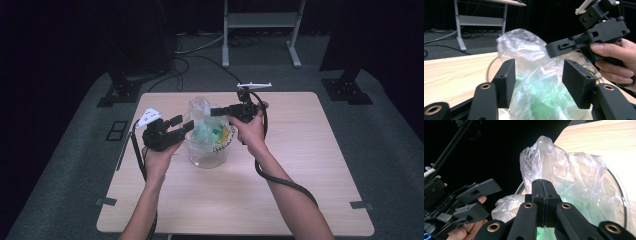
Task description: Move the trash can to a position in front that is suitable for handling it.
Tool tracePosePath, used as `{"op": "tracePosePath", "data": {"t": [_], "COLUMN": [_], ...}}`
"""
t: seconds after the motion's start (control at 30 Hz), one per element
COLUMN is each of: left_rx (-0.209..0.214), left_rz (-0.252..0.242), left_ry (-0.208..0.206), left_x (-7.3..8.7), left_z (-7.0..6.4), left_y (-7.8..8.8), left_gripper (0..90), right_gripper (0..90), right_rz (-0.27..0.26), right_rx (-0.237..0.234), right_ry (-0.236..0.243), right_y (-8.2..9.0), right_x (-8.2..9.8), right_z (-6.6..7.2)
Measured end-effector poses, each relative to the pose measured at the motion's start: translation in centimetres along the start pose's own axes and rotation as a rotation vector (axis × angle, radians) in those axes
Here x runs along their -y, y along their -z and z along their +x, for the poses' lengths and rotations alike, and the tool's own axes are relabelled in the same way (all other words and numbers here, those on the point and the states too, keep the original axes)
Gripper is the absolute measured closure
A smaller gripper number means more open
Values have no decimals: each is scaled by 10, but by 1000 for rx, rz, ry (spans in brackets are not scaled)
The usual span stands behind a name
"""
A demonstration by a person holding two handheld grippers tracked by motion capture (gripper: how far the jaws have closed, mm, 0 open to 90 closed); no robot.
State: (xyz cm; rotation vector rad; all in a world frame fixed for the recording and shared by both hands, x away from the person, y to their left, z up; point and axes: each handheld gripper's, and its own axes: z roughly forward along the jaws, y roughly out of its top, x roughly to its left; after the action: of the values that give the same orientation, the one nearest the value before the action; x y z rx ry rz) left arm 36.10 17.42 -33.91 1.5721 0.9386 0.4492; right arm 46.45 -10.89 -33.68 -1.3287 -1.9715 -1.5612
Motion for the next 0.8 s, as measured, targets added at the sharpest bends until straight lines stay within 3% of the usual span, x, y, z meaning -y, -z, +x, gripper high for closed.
{"op": "tracePosePath", "data": {"t": [0.27, 0.57, 0.8], "left_rx": [-29, -58, -87], "left_rz": [-22, -41, -24], "left_ry": [45, 65, 71], "left_x": [7, 14, 24], "left_z": [15, 25, 31], "left_y": [15, 28, 30], "left_gripper": [381, 357, 333], "right_gripper": [900, 900, 900], "right_rz": [-27, -55, -69], "right_rx": [-20, -33, -49], "right_ry": [-16, -28, -36], "right_y": [11, 20, 25], "right_x": [-1, -4, -5], "right_z": [-4, -5, -4]}}
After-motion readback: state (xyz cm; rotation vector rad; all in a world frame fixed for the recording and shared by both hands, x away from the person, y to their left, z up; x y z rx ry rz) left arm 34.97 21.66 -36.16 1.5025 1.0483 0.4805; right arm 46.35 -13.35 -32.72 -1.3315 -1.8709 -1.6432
